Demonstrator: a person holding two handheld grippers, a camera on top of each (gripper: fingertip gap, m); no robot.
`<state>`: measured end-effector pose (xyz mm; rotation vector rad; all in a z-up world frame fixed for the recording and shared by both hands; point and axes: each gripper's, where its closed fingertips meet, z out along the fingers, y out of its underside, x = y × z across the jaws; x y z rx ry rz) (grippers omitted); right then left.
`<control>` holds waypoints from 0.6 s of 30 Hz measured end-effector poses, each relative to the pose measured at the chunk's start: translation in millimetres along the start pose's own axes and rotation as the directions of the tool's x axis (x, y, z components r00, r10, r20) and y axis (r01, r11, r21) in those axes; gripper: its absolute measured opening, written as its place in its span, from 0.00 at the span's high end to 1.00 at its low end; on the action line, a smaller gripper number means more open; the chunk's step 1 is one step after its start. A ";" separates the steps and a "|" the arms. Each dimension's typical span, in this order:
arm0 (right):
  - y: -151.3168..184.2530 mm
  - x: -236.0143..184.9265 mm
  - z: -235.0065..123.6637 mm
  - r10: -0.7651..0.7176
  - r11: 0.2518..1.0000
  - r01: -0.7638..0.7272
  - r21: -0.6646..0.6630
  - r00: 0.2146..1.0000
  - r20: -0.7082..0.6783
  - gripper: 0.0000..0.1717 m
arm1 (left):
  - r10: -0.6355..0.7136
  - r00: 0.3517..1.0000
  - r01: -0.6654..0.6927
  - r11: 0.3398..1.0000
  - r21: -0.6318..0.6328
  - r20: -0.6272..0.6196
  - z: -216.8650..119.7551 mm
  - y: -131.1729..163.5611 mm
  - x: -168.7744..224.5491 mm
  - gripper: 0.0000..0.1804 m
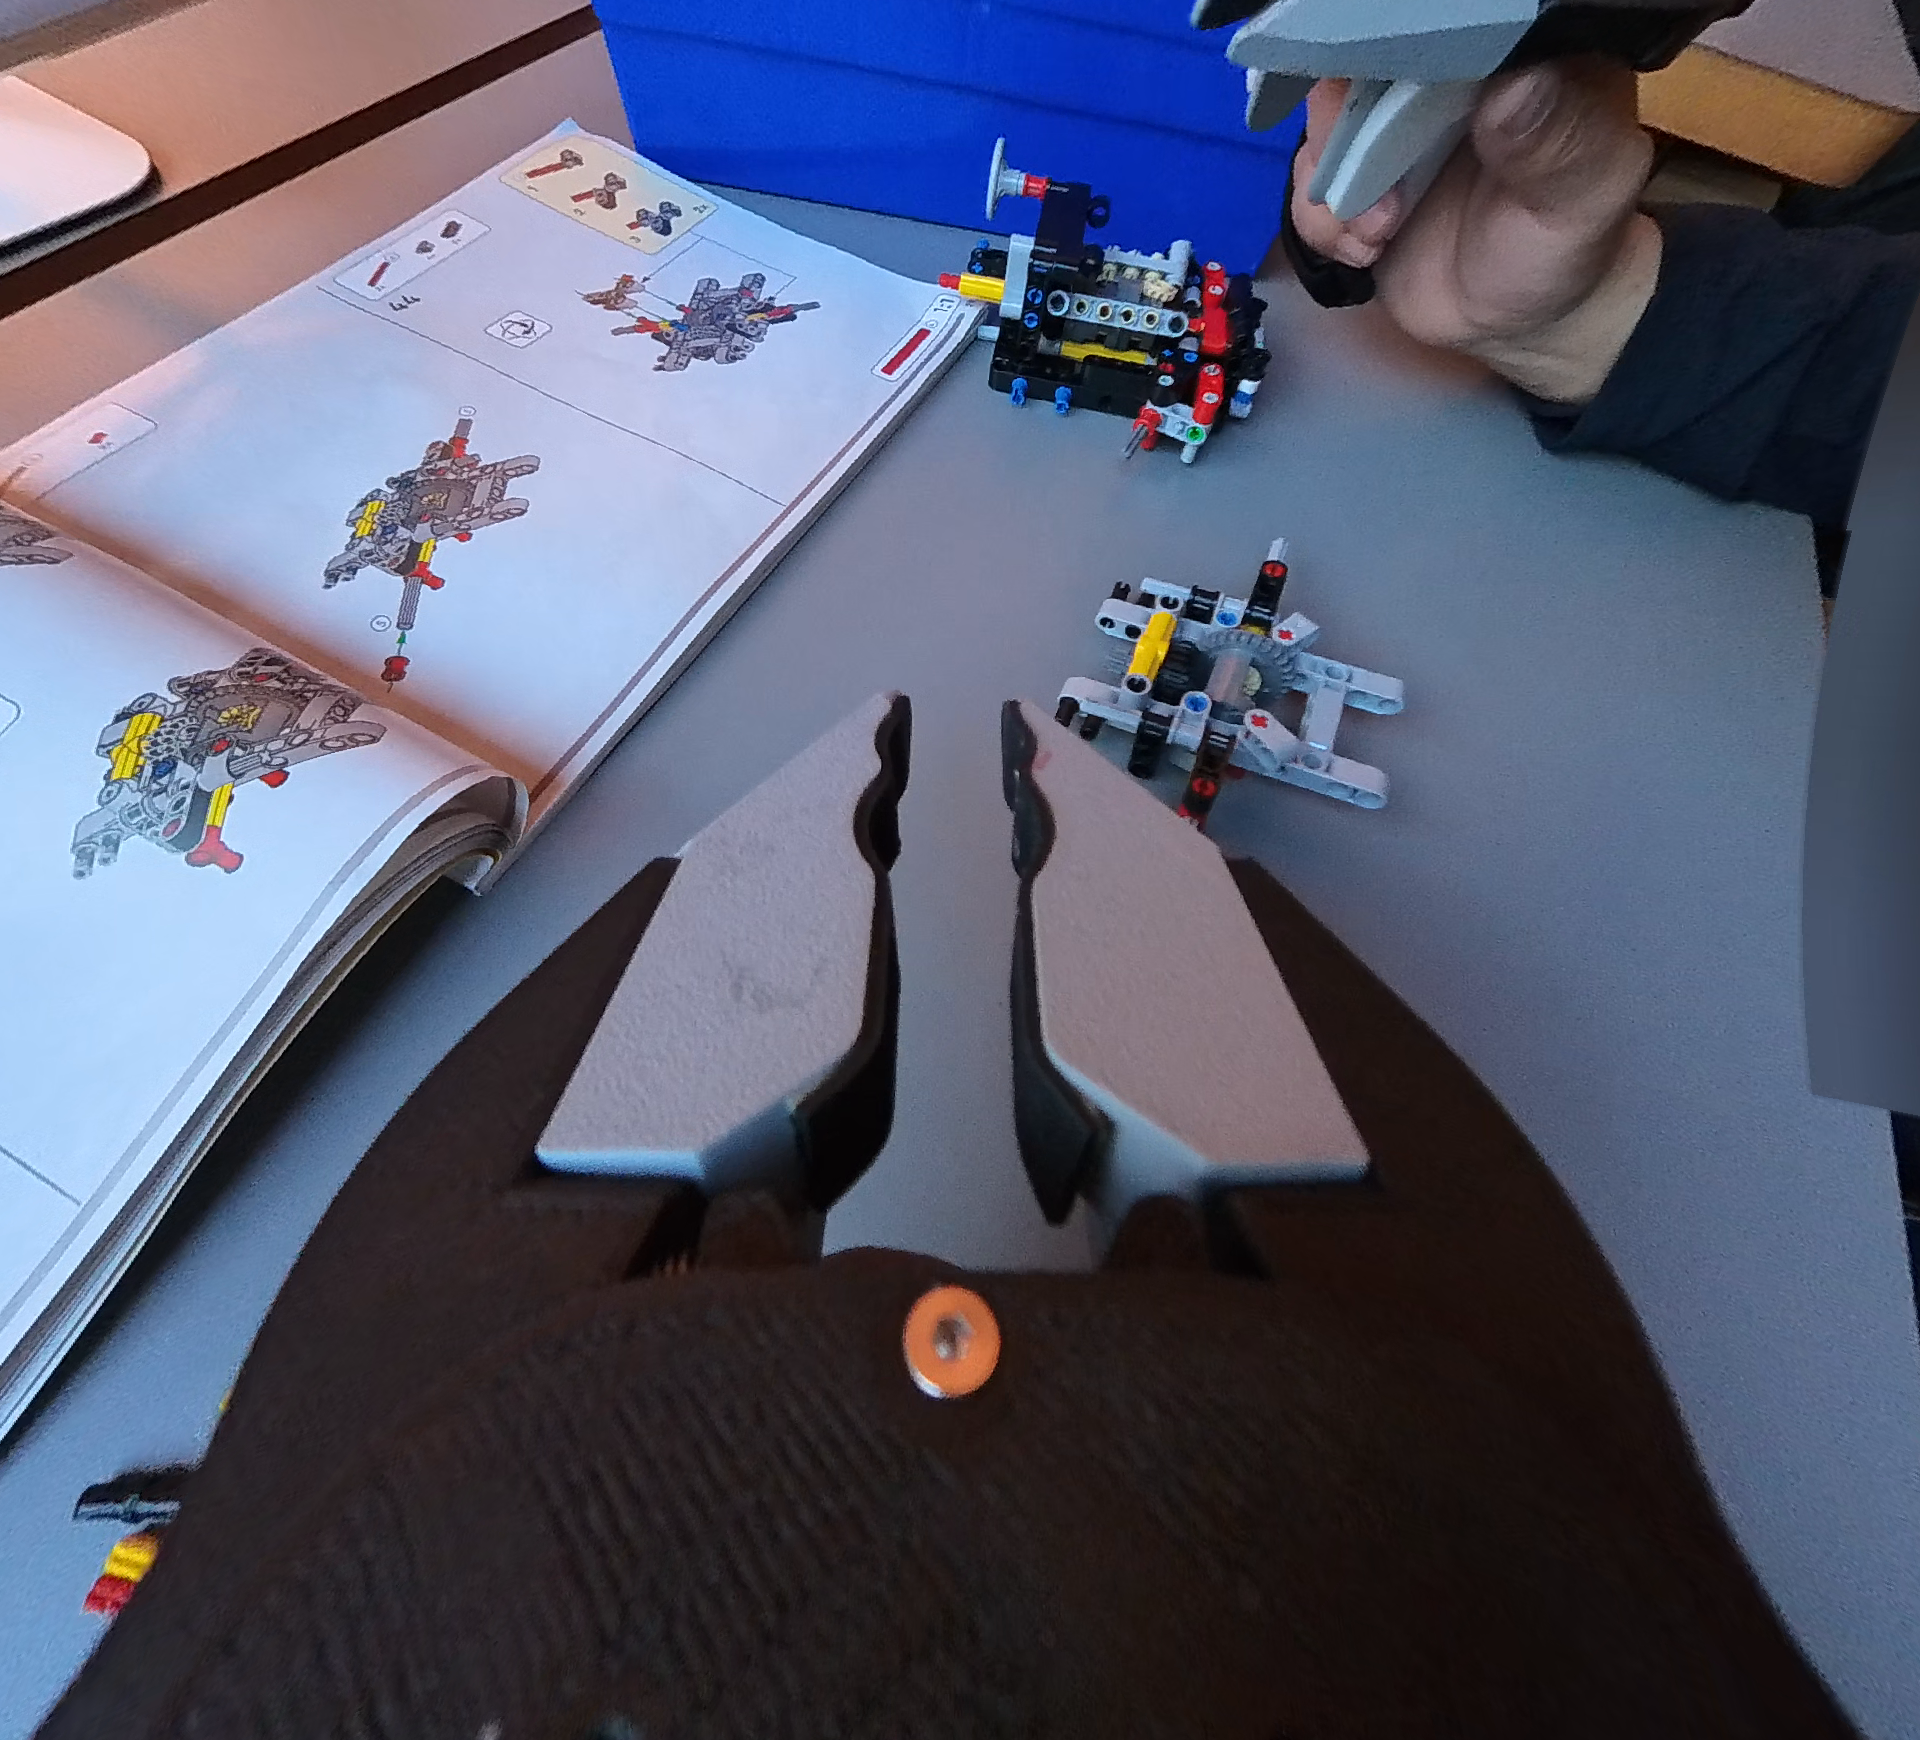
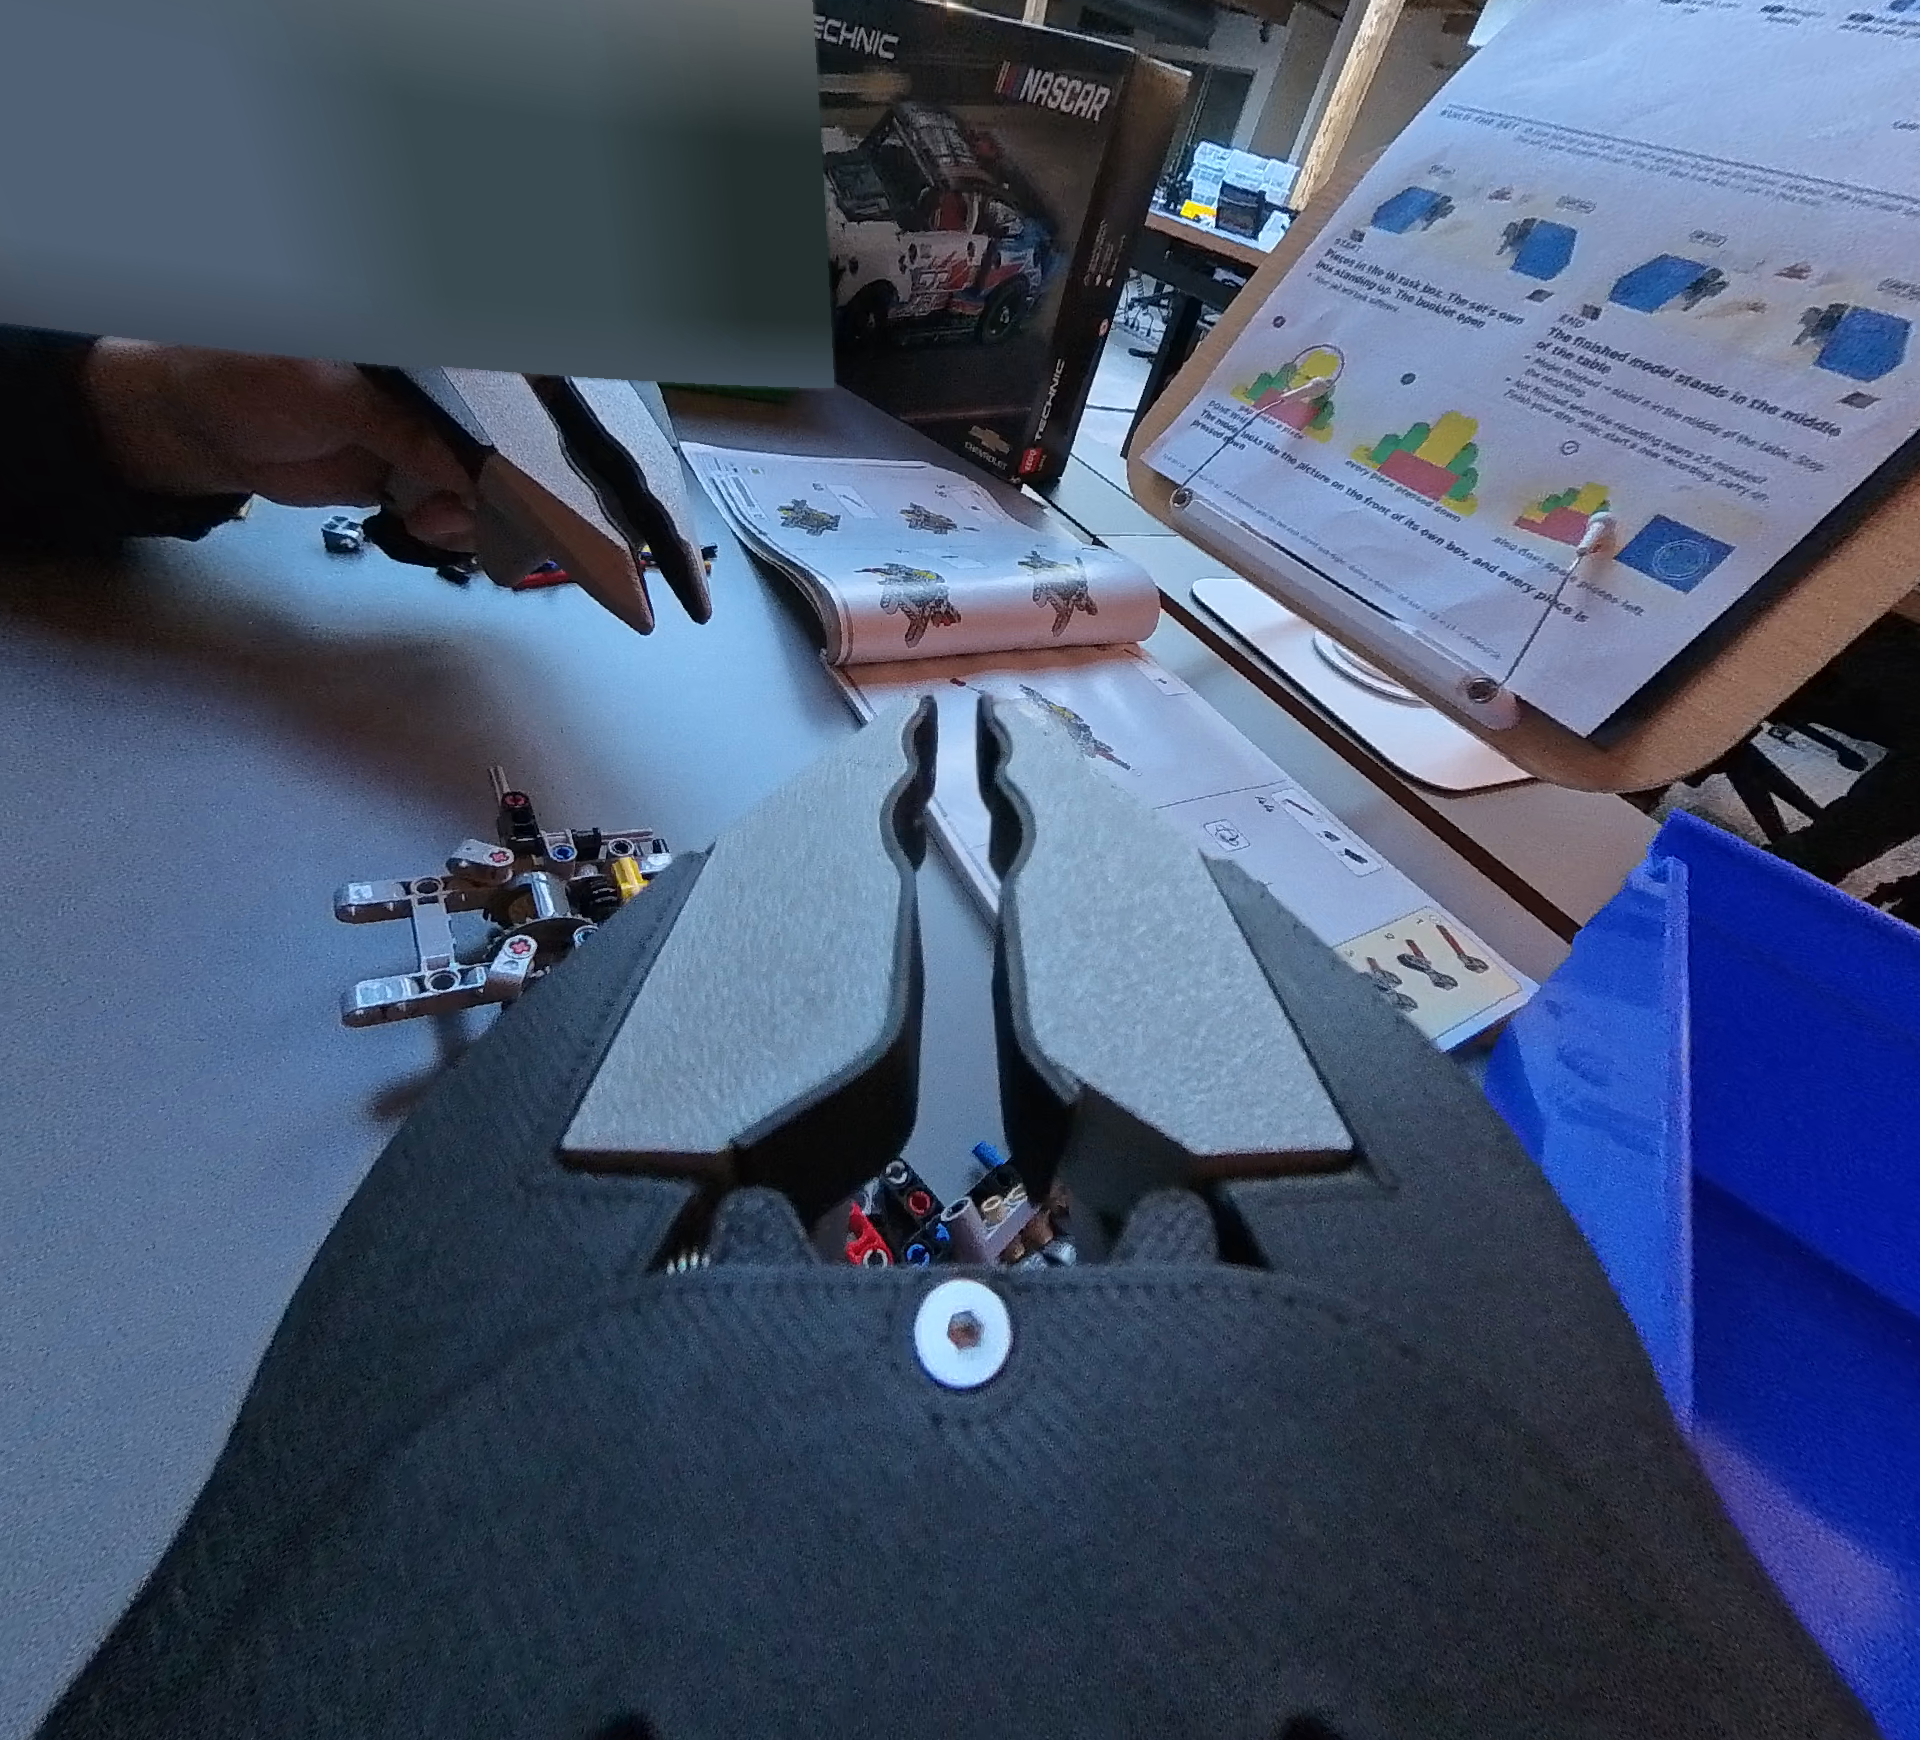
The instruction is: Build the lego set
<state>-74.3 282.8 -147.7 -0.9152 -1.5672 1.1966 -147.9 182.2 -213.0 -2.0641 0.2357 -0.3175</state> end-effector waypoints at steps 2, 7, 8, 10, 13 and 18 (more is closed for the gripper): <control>1.2 0.0 0.4 0.003 1.000 -0.003 -0.002 1.000 0.003 0.98 | -0.002 1.000 0.002 1.000 -0.002 -0.003 0.4 0.5 0.0 0.92; 1.9 1.1 -0.1 0.005 1.000 -0.005 0.001 1.000 0.005 1.00 | -0.007 1.000 0.007 1.000 -0.010 -0.018 3.1 1.7 3.8 0.92; 2.4 1.1 -0.1 0.003 1.000 -0.003 0.000 1.000 0.006 1.00 | -0.014 1.000 0.013 1.000 -0.009 -0.027 5.0 1.8 6.2 0.92; 3.4 1.9 -0.1 -0.009 1.000 0.009 0.000 1.000 -0.003 1.00 | -0.027 0.999 0.027 1.000 0.001 -0.040 10.5 0.4 11.8 0.92; 2.7 9.4 0.8 -0.020 0.999 0.022 0.027 0.998 -0.058 1.00 | -0.035 0.998 0.035 0.999 -0.003 -0.055 22.1 0.8 22.7 0.91; 5.3 10.9 8.5 -0.003 1.000 0.005 0.027 0.998 -0.066 1.00 | 0.067 0.998 -0.067 0.998 -0.018 0.020 32.2 -0.7 25.4 0.89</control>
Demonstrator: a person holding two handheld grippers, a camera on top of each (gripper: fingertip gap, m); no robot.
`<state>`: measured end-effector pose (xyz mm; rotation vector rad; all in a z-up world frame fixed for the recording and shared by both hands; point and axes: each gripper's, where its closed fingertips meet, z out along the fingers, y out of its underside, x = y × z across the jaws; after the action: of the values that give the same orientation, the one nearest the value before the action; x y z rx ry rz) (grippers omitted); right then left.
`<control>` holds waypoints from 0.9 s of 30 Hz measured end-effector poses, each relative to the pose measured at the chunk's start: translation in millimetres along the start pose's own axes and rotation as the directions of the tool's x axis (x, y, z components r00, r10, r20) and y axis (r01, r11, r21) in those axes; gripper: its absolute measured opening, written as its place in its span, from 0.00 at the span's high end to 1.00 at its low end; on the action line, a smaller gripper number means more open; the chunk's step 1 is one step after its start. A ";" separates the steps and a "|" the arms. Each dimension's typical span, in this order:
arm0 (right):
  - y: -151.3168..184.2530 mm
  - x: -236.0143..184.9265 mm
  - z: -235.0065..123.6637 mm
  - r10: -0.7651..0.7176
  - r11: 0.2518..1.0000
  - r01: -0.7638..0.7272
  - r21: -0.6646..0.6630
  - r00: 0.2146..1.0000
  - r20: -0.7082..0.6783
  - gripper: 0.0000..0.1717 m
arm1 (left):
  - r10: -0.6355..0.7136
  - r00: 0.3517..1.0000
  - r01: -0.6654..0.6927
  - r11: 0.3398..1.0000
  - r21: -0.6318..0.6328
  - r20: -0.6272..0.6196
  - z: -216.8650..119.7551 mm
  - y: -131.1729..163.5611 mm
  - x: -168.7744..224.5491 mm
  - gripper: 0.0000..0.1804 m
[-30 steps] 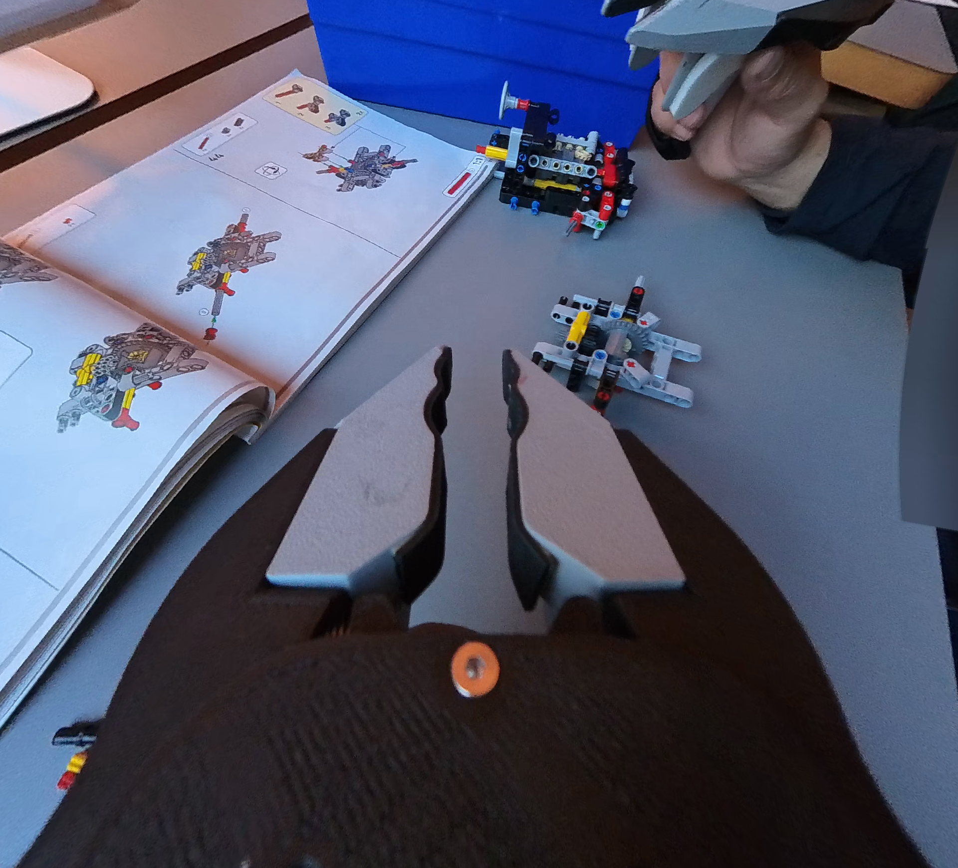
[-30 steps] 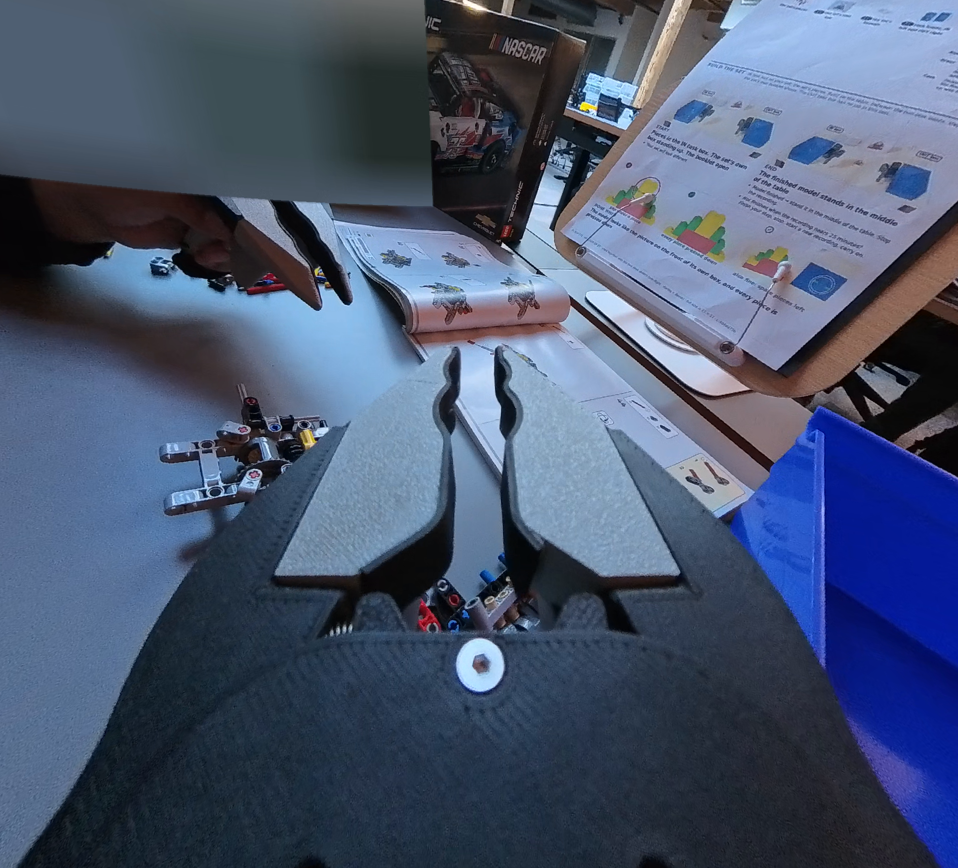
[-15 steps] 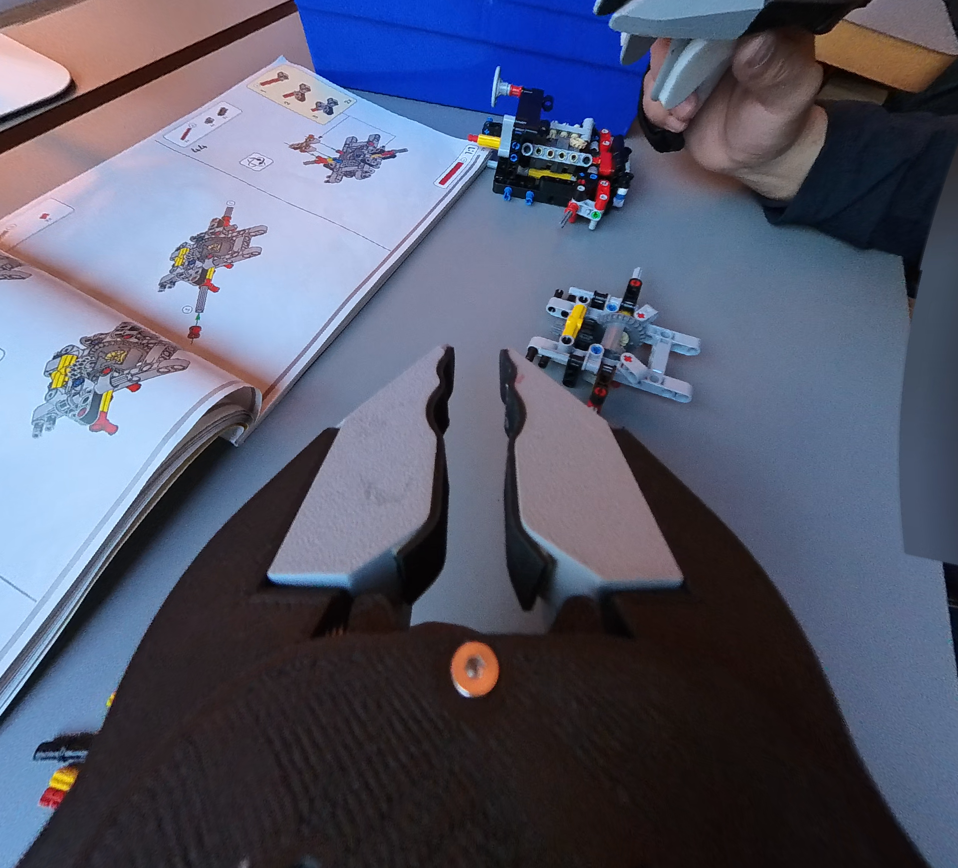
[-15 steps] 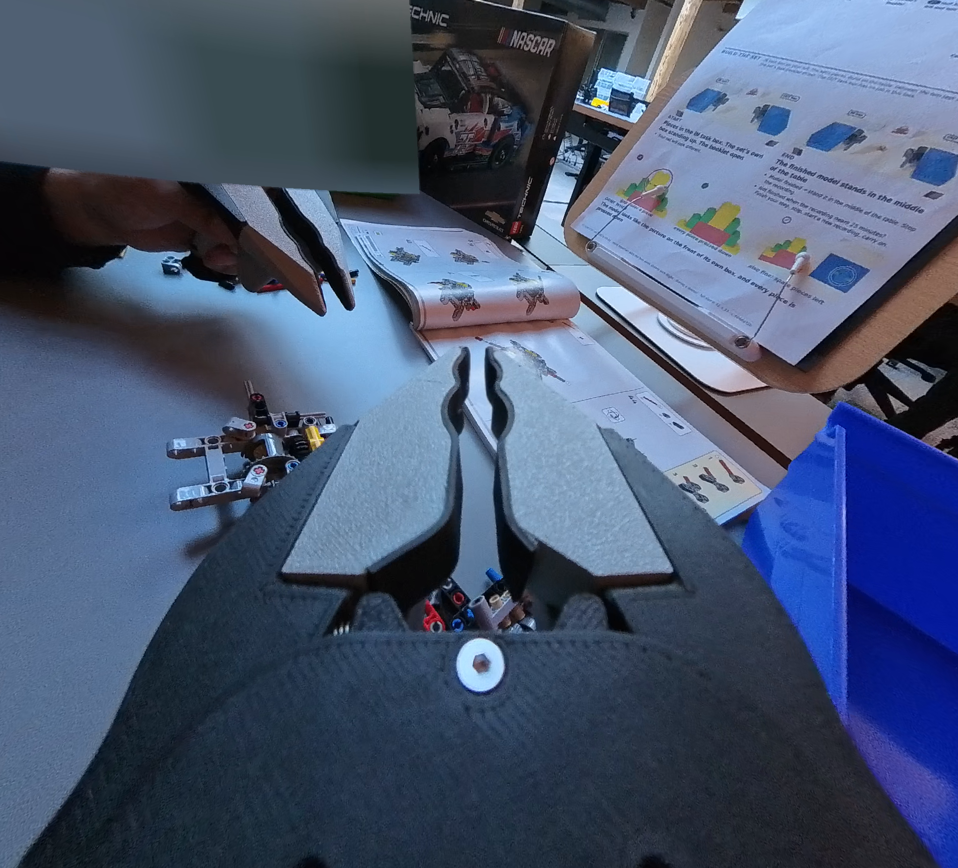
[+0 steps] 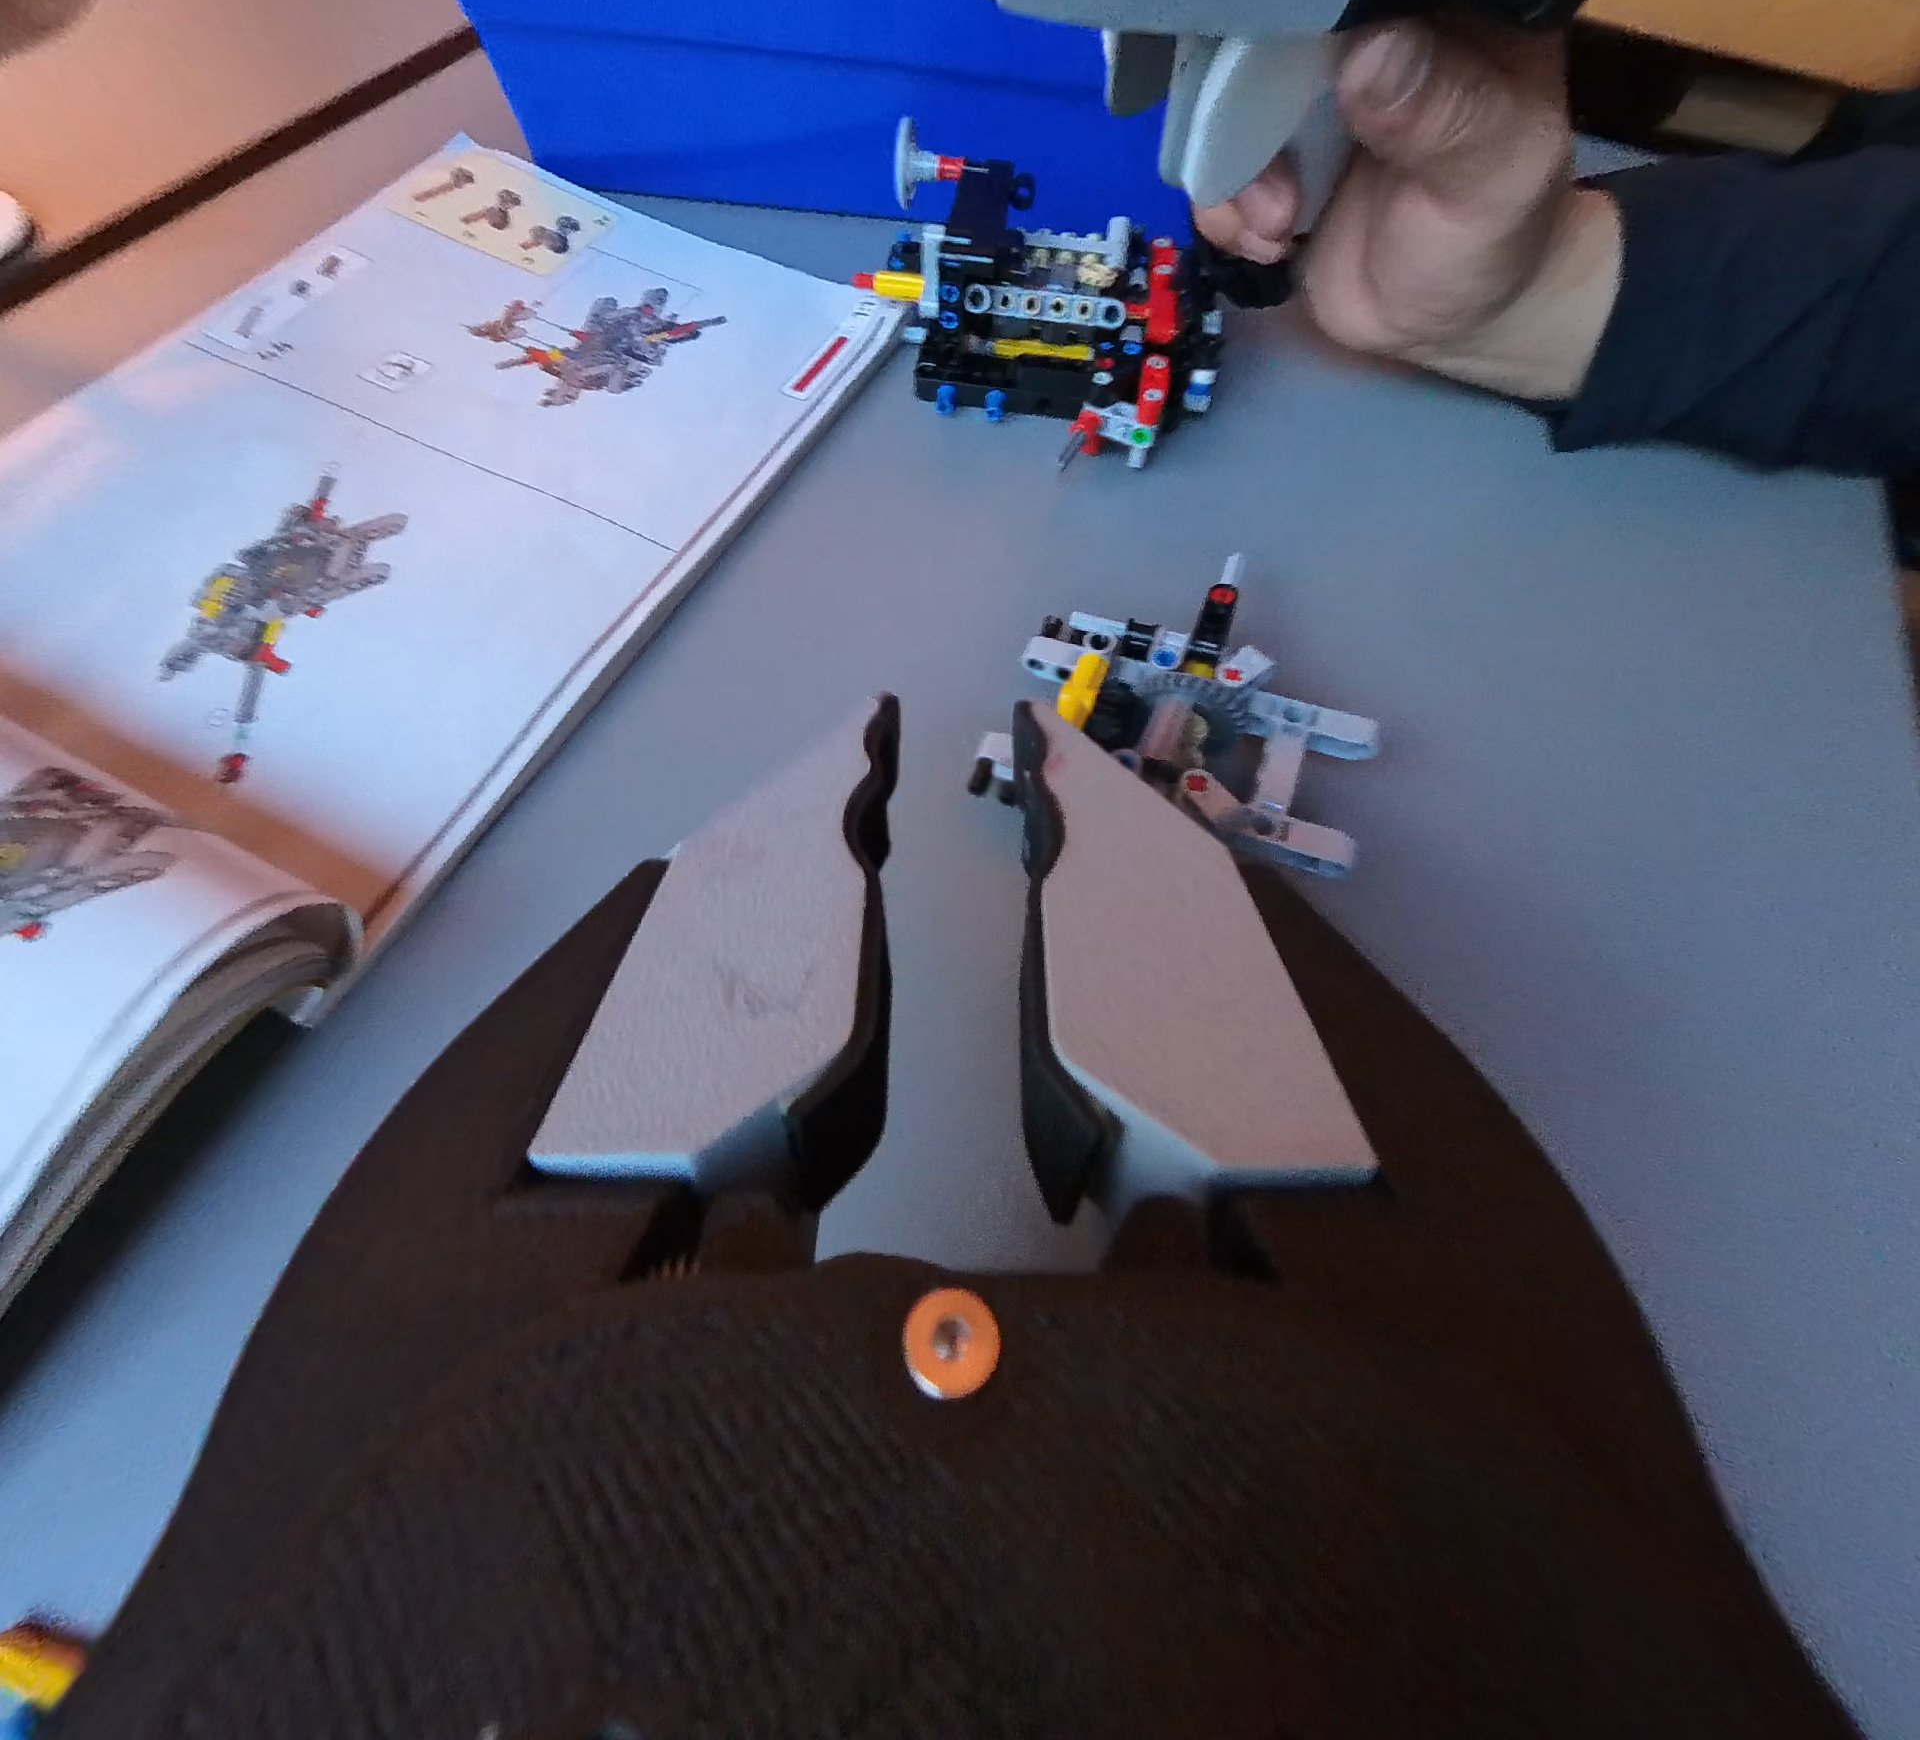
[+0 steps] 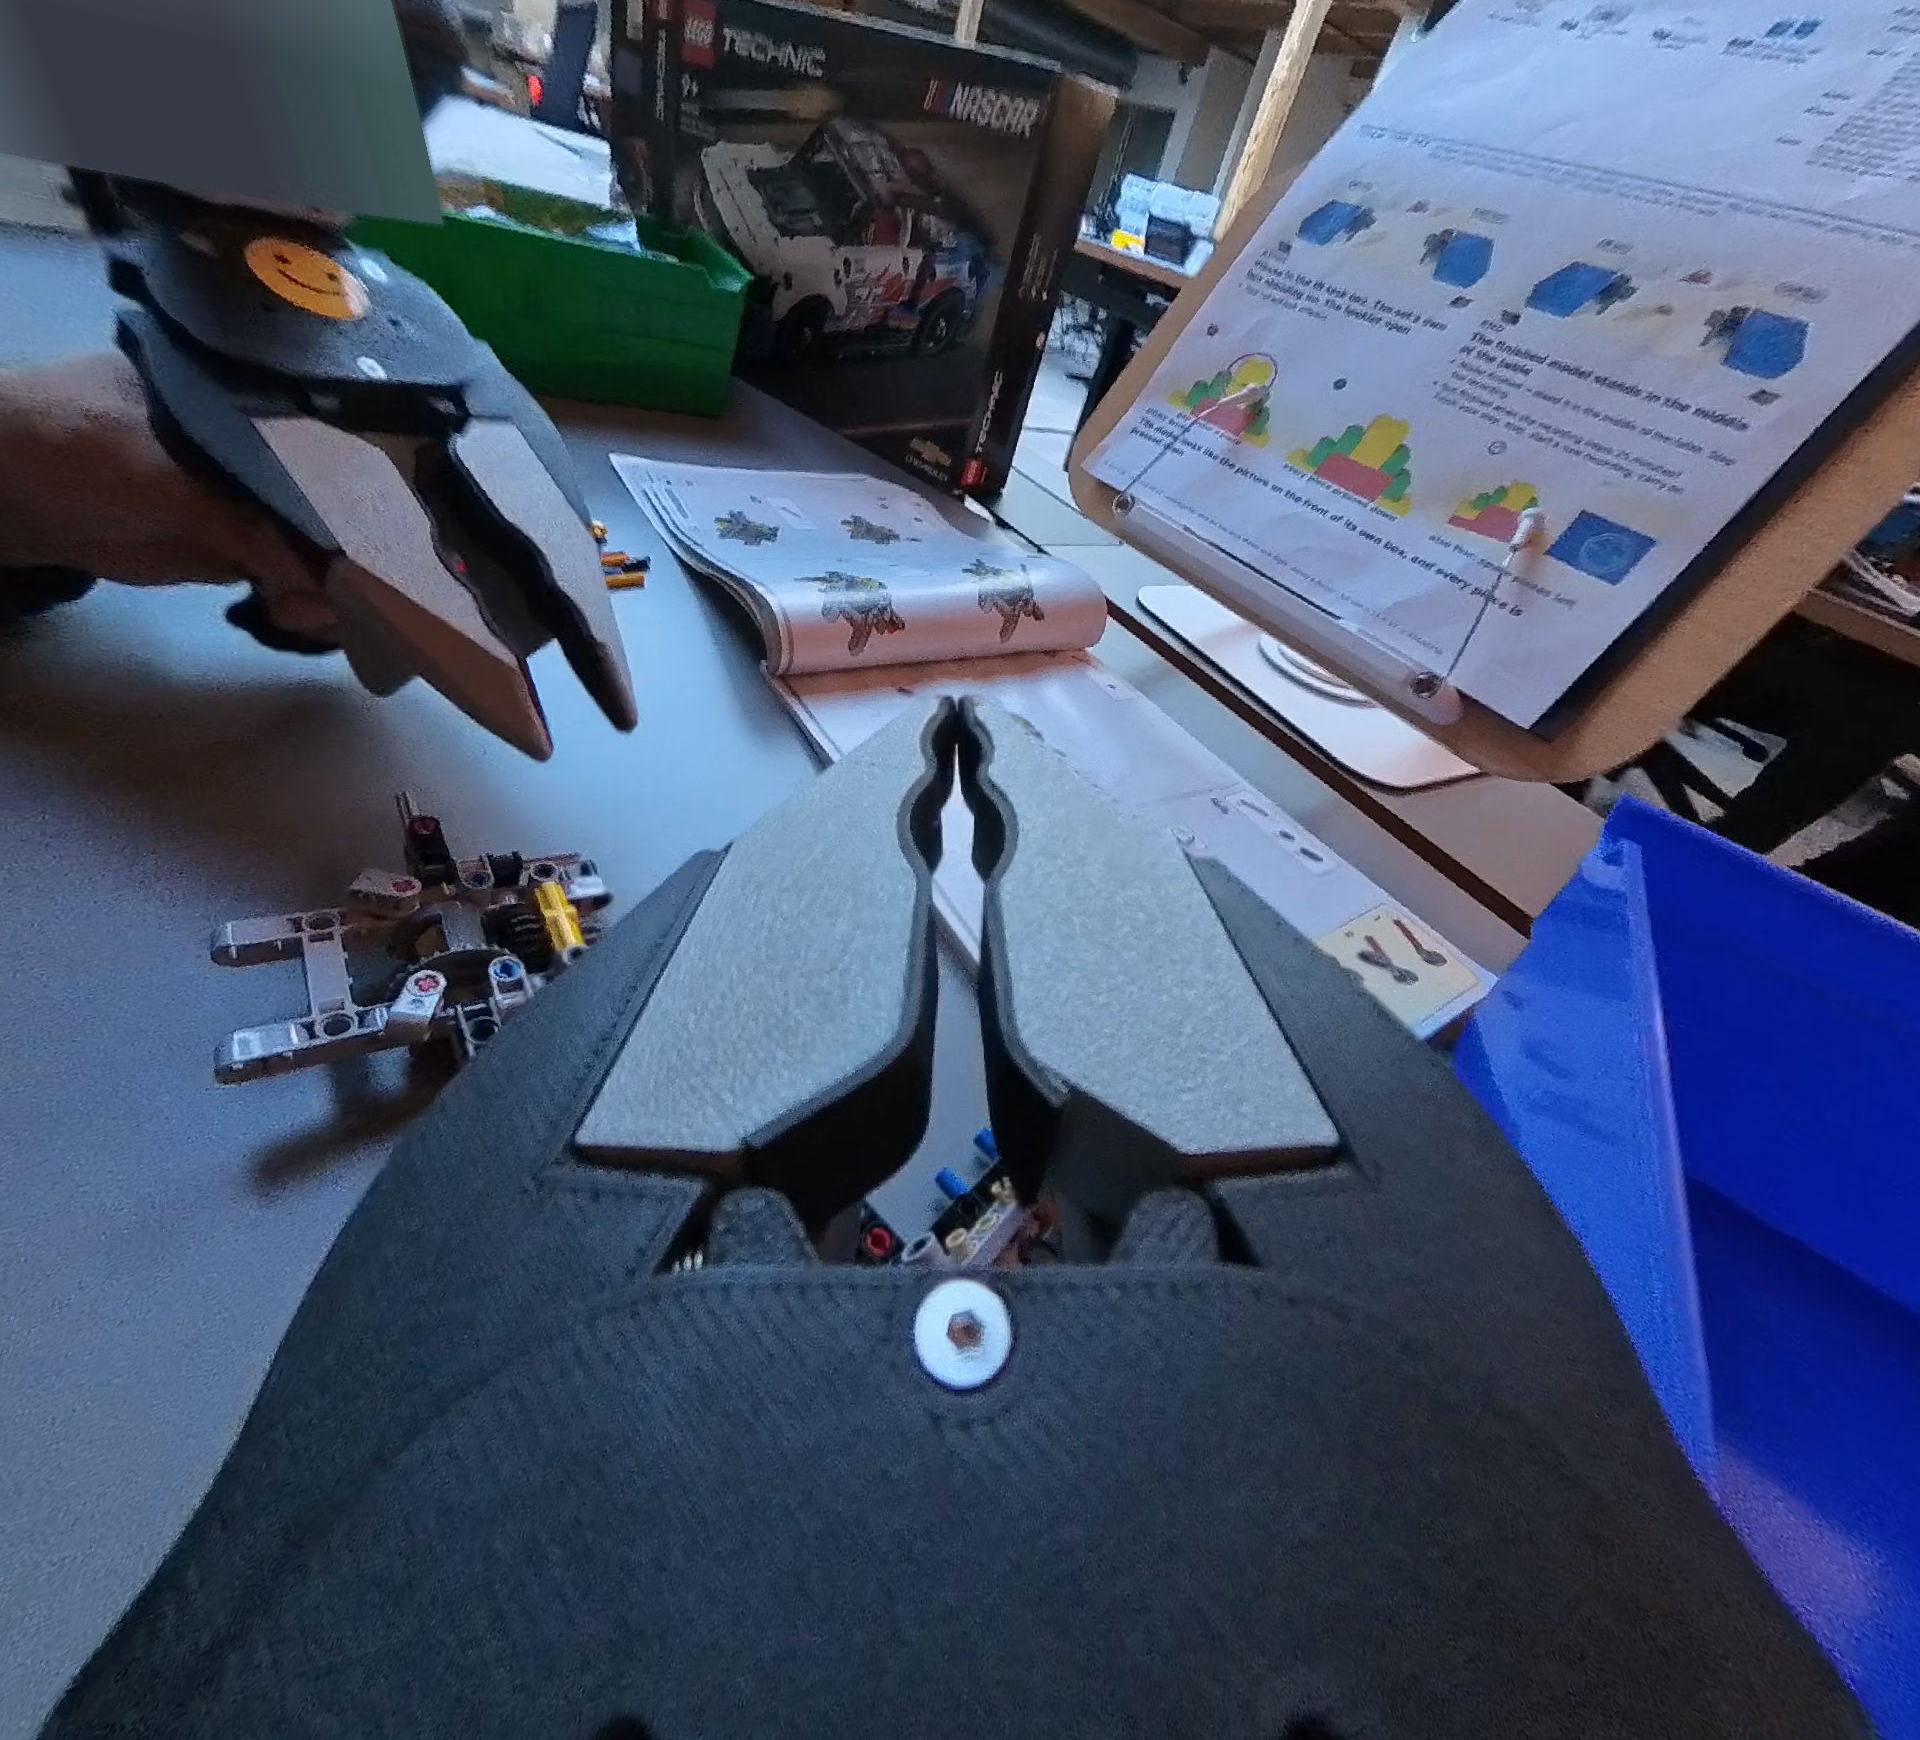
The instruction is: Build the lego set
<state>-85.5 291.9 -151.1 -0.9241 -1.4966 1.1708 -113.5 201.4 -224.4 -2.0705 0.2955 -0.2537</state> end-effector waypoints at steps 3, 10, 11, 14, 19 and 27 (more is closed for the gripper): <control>4.7 -1.9 1.0 -0.047 0.998 0.046 -0.032 0.999 -0.026 1.00 | 0.032 0.996 -0.033 0.999 0.008 0.087 -4.8 -4.3 -9.6 0.90; 13.7 2.3 -6.2 -0.073 0.994 0.066 -0.085 0.993 -0.087 1.00 | 0.022 0.986 -0.027 0.999 0.027 0.164 -88.5 -11.4 -7.5 0.90; 13.3 3.3 -7.1 -0.062 0.995 0.055 -0.082 0.994 -0.088 1.00 | -0.008 0.982 -0.001 0.999 0.047 0.190 -113.1 -9.9 -13.8 0.90; 11.7 6.5 -9.4 -0.022 0.998 0.017 -0.065 0.996 -0.084 1.00 | -0.093 0.957 0.091 0.996 0.022 0.276 -187.7 20.0 -35.0 0.91; 14.3 8.3 -8.8 0.012 0.998 -0.017 -0.065 0.997 -0.071 1.00 | -0.178 0.829 0.307 0.937 -0.166 0.530 -279.5 115.7 -64.4 0.94; 18.9 4.3 -5.0 0.005 0.996 -0.010 -0.090 0.998 -0.055 1.00 | -0.291 0.713 0.439 0.895 -0.082 0.638 -332.5 160.0 -70.9 0.94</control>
<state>-81.7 301.6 -168.2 -1.0159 -1.5131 1.0825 -297.1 -125.9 -205.3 -2.3014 -0.5258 0.2438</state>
